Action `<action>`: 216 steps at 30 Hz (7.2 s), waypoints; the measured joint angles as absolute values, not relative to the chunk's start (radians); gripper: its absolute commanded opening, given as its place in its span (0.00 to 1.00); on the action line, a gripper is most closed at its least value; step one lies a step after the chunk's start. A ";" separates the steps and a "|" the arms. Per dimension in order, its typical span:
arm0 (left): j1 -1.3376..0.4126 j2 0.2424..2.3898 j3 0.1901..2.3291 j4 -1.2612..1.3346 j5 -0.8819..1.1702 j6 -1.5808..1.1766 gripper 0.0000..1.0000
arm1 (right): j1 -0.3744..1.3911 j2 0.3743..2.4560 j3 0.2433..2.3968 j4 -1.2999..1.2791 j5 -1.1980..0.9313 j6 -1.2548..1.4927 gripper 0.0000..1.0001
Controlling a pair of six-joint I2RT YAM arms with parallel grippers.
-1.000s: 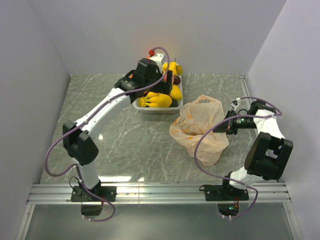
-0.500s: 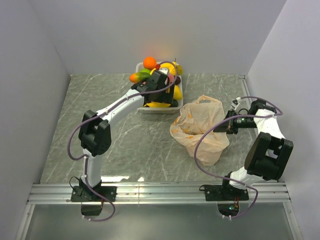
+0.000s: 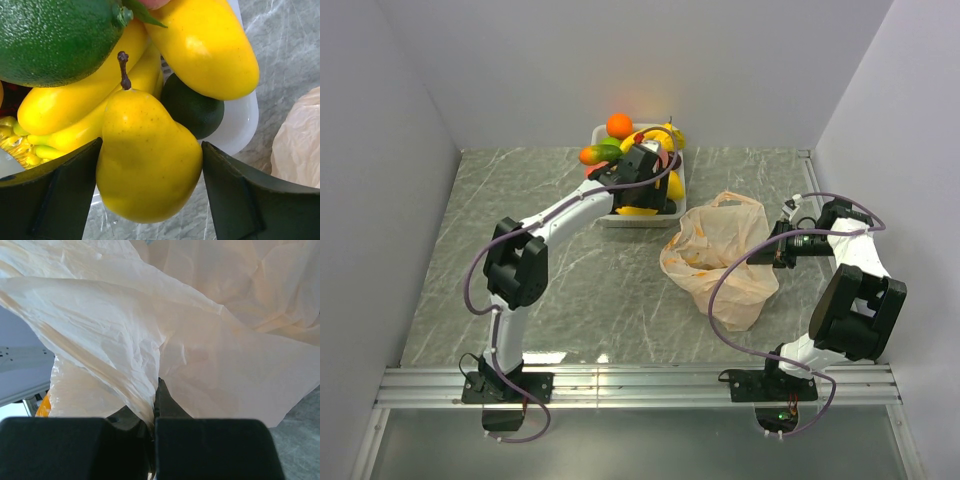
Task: Place the fake fruits into the plastic bag and tie a complex knot
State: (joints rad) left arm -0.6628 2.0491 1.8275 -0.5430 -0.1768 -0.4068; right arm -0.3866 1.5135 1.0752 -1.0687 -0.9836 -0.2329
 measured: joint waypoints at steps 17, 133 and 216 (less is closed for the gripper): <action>-0.743 1.800 1.868 -0.503 0.147 -0.294 0.56 | -0.387 1.516 1.076 -1.076 -0.984 -0.237 0.00; -0.907 1.760 1.768 -0.409 0.688 0.399 0.62 | -0.375 1.577 1.113 -1.121 -1.018 -0.291 0.00; -0.295 1.965 1.740 -0.366 0.117 -0.406 0.99 | -0.356 1.577 1.113 -1.123 -1.006 -0.300 0.00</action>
